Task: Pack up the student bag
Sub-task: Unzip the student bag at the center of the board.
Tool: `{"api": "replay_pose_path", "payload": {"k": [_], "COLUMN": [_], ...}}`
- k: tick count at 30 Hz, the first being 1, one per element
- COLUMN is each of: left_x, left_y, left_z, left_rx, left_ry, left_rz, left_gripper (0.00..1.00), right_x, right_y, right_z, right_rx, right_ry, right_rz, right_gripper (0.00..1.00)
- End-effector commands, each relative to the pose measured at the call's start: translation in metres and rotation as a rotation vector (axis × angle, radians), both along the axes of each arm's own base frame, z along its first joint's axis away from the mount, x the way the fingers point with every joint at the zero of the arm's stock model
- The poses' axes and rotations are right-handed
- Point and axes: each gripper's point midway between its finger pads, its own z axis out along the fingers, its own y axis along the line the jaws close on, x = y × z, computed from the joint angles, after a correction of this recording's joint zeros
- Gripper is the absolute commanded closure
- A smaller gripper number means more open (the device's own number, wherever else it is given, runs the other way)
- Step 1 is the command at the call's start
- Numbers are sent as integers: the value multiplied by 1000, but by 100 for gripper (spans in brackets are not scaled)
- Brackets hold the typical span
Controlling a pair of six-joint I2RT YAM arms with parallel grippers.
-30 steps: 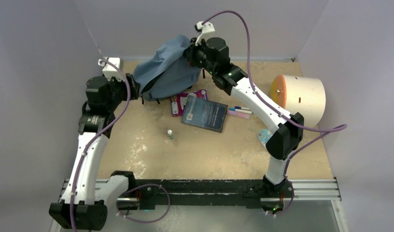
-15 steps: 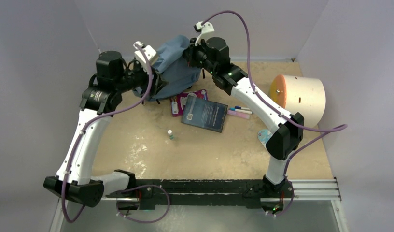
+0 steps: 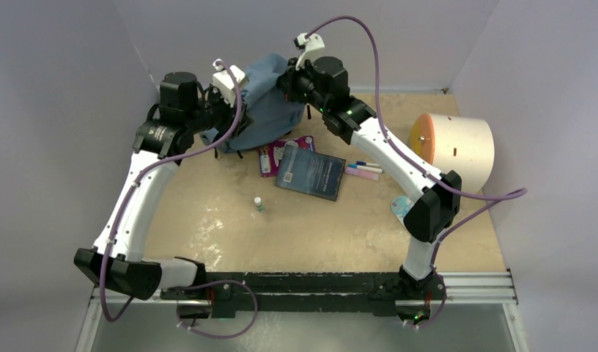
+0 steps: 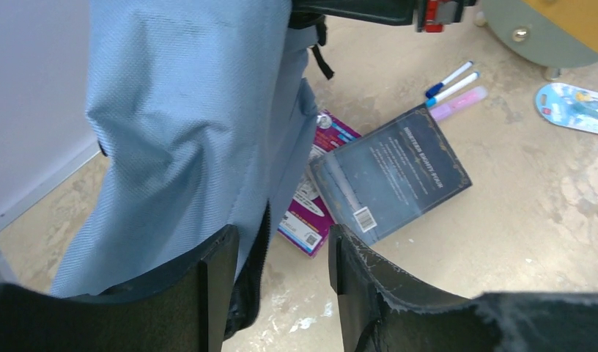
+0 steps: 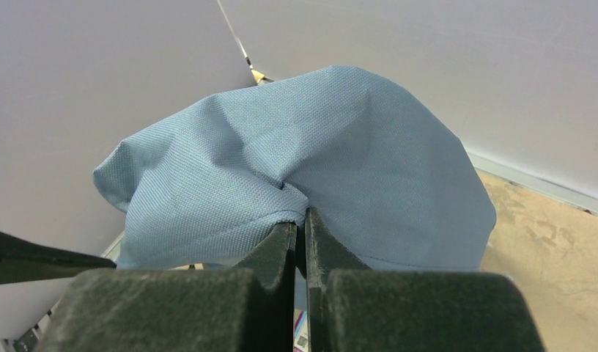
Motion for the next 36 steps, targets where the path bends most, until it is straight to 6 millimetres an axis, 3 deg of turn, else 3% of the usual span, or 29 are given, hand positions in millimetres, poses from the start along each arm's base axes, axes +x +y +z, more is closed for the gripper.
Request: {"api": "replay_pose_path", "payload": {"k": [1,8,14,25,36], "left_x": [17,23,27,39,42], "left_y": [7,7,10,26,23], "left_z": [19,17,14,30,38], "left_rx": [-1,-10,-5,-9,-25], "left_ry": [-76,-68,-58,-103,-123], "left_rz": [73,92,115,237,225], "left_gripper": [56,73,99,100,100], "right_x": [-5,-7,-8,-12,-27], "right_y": [-3,-1,-3,-12,-31], "right_z": [42,41,41,40,36], "right_rx": [78,75,72,69,110], "right_ry": [-93,-90,-90,-94,-96], "right_rz": [14,22,22,-1,-42], "right_gripper": [100,100,100,98,53]}}
